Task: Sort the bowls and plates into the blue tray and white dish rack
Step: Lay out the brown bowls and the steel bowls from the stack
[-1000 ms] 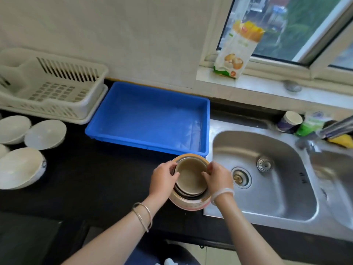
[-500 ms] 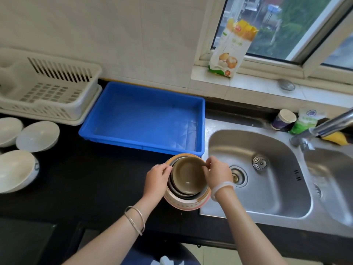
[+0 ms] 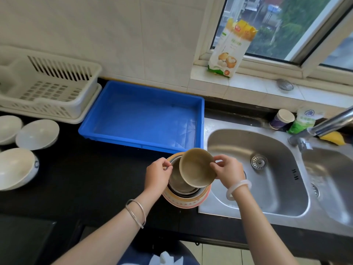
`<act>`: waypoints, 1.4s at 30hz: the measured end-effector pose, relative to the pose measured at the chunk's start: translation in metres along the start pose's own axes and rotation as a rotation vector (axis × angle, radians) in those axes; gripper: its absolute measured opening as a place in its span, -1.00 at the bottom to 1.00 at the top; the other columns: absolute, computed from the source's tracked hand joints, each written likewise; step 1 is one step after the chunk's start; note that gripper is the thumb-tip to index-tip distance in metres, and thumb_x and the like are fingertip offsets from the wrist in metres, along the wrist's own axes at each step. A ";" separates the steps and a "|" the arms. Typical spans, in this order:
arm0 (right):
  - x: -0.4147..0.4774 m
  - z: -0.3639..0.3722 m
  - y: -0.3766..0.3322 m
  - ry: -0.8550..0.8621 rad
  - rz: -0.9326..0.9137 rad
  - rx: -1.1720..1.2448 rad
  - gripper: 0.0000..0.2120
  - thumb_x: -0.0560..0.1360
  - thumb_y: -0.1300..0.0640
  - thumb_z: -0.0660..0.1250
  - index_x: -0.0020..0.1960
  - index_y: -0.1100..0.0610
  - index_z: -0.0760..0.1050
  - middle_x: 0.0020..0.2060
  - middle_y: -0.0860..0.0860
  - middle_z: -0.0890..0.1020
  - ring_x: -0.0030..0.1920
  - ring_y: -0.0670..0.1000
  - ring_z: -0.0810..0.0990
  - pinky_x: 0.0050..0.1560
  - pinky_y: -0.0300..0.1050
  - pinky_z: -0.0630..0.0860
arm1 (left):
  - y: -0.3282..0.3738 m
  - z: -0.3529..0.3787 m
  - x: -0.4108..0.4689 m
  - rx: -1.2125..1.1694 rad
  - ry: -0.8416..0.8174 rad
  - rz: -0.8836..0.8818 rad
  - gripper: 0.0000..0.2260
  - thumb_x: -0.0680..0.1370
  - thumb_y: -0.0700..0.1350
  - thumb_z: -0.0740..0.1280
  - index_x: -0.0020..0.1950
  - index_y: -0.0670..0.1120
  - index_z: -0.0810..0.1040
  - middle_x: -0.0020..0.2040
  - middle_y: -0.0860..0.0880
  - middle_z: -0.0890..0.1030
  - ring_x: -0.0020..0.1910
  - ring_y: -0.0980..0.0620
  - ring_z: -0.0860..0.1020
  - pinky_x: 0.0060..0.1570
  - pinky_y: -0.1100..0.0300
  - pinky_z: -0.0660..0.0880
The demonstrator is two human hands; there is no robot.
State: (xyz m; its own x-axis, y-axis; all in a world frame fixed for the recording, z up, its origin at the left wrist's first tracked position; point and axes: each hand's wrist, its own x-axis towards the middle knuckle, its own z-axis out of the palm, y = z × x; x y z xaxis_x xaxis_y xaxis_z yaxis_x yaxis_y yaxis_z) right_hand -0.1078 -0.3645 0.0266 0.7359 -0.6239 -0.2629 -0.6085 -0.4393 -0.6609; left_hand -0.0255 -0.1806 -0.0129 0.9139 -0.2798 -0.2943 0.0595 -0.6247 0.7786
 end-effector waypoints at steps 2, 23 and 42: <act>-0.002 -0.004 -0.004 -0.005 -0.014 0.022 -0.92 0.46 0.18 0.35 -0.07 0.09 0.60 -0.25 0.09 0.69 -0.34 0.06 0.66 -0.28 -0.19 0.57 | 0.001 -0.003 -0.001 -0.040 -0.005 -0.024 -0.92 0.51 -0.13 0.32 -0.18 -0.02 0.52 -0.19 0.06 0.59 -0.17 0.10 0.57 -0.23 0.22 0.55; 0.008 0.090 -0.129 -0.290 -0.142 0.353 -0.82 0.47 0.23 0.37 -0.22 -0.03 0.54 -0.31 0.05 0.64 -0.31 0.00 0.63 -0.40 -0.28 0.57 | -0.088 -0.149 -0.012 -0.609 0.376 -0.381 -0.98 0.50 -0.21 0.34 -0.11 -0.12 0.56 -0.13 -0.09 0.64 -0.14 0.05 0.63 -0.39 0.33 0.54; 0.018 0.322 -0.224 -0.535 0.115 0.296 -0.76 0.48 0.34 0.25 -0.28 0.08 0.51 -0.29 0.06 0.60 -0.33 -0.01 0.62 -0.39 -0.22 0.60 | -0.237 -0.225 -0.003 -0.820 0.685 -0.742 -0.94 0.53 -0.25 0.30 -0.14 -0.19 0.51 -0.08 -0.15 0.54 -0.06 -0.08 0.57 -0.21 0.15 0.55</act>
State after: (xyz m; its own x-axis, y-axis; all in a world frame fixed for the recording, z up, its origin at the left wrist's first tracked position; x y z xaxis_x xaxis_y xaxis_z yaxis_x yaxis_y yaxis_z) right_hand 0.1371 -0.0687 -0.0563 0.7637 -0.2131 -0.6093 -0.6413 -0.1427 -0.7539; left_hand 0.0477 0.1318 -0.0717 0.5610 0.5168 -0.6467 0.6403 0.2242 0.7347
